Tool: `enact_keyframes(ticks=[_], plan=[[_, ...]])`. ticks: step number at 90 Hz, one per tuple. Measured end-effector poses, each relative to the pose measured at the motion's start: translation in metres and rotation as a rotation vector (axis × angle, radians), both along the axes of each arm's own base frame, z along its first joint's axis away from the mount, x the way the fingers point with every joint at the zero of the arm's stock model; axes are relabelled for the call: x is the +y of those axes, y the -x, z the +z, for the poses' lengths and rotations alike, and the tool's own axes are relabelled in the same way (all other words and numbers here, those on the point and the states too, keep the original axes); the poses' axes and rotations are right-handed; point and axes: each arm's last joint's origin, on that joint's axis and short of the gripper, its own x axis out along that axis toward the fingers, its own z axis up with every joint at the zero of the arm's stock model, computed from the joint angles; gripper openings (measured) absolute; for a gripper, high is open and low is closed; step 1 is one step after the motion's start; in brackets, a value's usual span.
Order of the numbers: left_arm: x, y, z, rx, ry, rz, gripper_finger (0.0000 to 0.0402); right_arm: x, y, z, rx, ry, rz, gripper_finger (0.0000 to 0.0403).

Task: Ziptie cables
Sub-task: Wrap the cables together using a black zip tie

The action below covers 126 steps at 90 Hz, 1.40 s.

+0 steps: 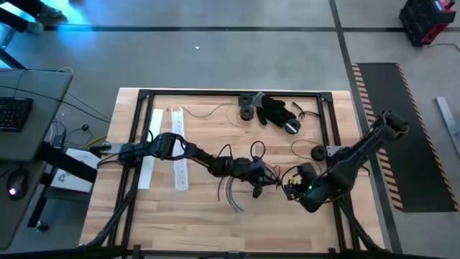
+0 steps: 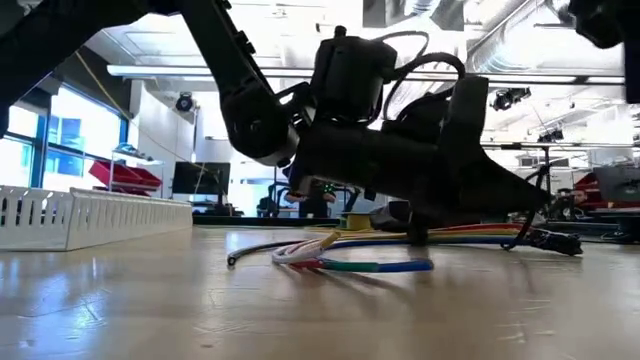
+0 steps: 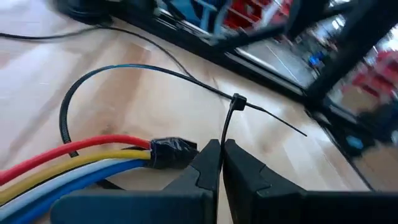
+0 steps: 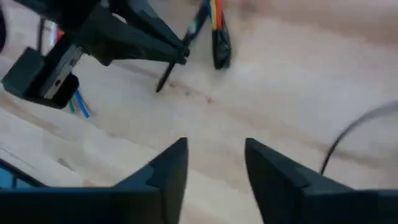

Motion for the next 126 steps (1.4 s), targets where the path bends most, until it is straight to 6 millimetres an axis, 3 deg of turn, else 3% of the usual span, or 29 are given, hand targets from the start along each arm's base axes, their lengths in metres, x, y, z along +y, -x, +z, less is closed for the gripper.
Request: enact_keyframes(ticks=[26,48,86,104,126], plan=[[-0.005,0.001,0.001,-0.004,0.090,0.232,0.0000,-0.013,0.008,-0.036,-0.028,0.022,0.130,0.0218],[-0.013,0.003,0.001,-0.010,0.084,0.333,0.0000,-0.032,0.010,-0.034,-0.016,0.109,0.013,0.0227],[-0.013,0.003,0.000,-0.006,0.072,0.313,0.0000,-0.063,-0.031,-0.026,-0.179,0.115,0.081,0.0228],[-0.013,0.003,0.000,-0.005,0.064,0.309,0.0000,-0.077,-0.032,-0.032,-0.079,0.092,0.065,0.0213],[-0.013,0.003,0.000,-0.004,0.063,0.309,0.0000,-0.073,-0.051,-0.045,-0.088,0.033,0.187,0.0163]])
